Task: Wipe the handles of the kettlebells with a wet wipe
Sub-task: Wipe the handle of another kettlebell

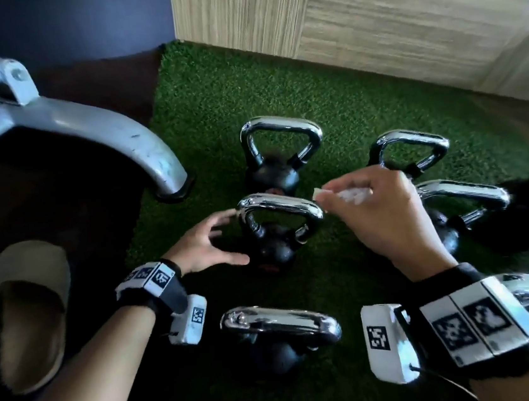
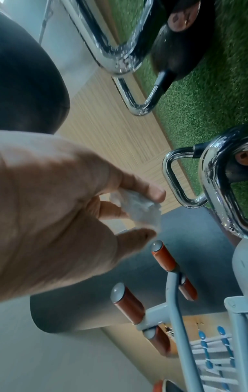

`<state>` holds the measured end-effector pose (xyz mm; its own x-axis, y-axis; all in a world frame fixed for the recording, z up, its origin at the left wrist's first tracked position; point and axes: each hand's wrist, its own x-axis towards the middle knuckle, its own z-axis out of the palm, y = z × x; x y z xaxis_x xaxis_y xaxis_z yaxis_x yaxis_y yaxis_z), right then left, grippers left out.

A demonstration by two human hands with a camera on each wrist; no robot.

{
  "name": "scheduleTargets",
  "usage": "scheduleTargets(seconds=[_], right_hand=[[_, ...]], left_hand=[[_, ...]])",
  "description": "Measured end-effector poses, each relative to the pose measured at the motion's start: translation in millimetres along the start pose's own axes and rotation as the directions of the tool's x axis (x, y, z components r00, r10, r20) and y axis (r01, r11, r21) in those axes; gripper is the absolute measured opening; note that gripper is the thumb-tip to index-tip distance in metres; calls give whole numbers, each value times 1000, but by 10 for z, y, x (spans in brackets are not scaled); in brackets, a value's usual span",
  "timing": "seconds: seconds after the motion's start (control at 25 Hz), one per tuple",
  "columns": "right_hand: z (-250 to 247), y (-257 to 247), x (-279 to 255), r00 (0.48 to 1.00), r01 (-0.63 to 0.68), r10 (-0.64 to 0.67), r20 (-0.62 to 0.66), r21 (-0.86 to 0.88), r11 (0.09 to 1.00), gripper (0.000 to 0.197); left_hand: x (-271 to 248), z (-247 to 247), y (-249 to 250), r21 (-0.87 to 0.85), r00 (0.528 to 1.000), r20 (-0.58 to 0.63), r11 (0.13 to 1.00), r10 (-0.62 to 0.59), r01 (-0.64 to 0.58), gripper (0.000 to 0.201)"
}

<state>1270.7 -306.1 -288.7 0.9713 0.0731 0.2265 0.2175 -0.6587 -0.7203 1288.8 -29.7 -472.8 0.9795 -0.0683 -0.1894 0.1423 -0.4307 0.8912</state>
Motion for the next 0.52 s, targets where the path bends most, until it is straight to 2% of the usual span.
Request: scheduleTargets(seconds=[0.04,0.12,0.2,0.28,0.4,0.52], right_hand=[[60,8,90,1000,13,-12,13,-31,999,9],[169,65,246,999,16,-13,49,-53,998,17],[279,109,366,996,16,-11,89,-59,998,23],[354,85,423,993,63,-53,102,-99,993,19],[434,29,493,986,125,-117,122,-55,991,22],[541,18,548,985,160,-151,87,-116,980,22]], left_hand=[[86,37,10,-15,1000,20,1000,-8,8,98],[245,136,-1,-12,999,46,1000,-5,6,106],[352,258,41,19,997,76,1000,8,-10,94],[405,407,54,17,994,92,998,55,-56,87],[391,549,74,-36,997,19,996,81,-80,75],[334,606,61,-22,994,-76,997,75,-77,72]])
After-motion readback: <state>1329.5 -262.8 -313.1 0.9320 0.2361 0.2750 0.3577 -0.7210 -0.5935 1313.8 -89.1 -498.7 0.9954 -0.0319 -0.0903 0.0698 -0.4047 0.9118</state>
